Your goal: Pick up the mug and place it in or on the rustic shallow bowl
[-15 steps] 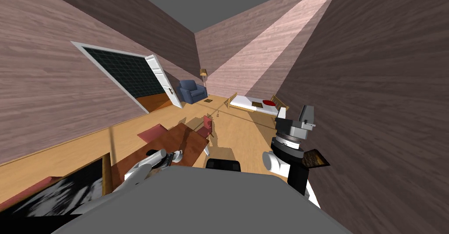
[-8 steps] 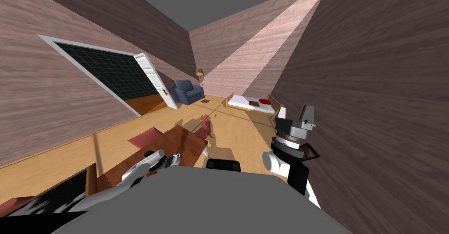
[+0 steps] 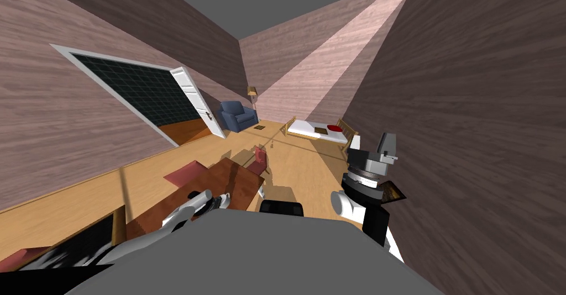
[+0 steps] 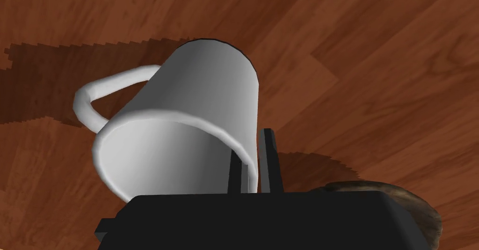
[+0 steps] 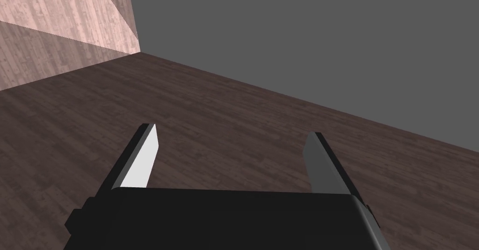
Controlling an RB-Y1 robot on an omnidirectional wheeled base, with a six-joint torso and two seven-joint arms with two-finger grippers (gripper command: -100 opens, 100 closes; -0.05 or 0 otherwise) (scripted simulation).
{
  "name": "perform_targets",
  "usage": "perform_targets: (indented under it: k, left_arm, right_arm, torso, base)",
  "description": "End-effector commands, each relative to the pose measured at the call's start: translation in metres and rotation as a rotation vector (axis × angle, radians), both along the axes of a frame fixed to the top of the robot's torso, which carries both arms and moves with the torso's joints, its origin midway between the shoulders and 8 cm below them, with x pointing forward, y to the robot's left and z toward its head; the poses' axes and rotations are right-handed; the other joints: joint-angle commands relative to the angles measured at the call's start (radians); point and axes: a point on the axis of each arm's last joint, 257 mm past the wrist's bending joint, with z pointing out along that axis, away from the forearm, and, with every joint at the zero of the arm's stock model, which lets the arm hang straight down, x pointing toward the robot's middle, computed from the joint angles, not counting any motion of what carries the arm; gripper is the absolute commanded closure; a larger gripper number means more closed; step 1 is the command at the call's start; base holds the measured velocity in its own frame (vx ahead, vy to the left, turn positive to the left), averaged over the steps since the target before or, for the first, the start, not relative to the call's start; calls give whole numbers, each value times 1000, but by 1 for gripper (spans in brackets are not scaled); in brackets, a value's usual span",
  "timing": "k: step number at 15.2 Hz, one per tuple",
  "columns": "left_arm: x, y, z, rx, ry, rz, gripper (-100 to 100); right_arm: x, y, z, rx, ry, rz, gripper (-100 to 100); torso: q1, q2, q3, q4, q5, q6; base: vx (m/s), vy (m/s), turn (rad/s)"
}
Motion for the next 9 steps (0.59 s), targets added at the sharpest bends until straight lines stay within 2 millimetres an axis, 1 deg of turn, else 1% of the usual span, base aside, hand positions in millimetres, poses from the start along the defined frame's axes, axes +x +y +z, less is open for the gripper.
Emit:
perform_targets:
  k: [1,3,6,7,8,9]
  left_arm:
    - [0,0,0,0,0,0,100]
    - [0,0,1,1,-1,-5,100]
    - [0,17,16,0,0,-6,100]
    - [0,11,11,2,-1,-4,100]
    - [2,30,24,20,2,-10,100]
    - [3,37,29,29,3,-12,100]
  right_arm:
    - [0,0,0,0,0,0,0]
    - [0,0,0,0,0,0,0]
    - [0,0,0,0,0,0,0]
    - [0,0,0,0,0,0,0]
    - [0,0,0,0,0,0,0]
    - [0,0,0,0,0,0,0]
  torso:
    - [0,0,0,0,0,0]
    - [1,-1,-1,-1,1,1]
    - [-3,-1,0,0,0,1]
    - [-5,-1,0,0,-1,1]
    - [-5,-1,0,0,-1,1]
    - [-6,1,1,1,-1,1]
  base:
    - [1,3,27]
    - [1,-7,-9]
    - [6,-63,-10]
    - [5,-52,10]
    - [-25,-85,-41]
    - [-60,-136,-61]
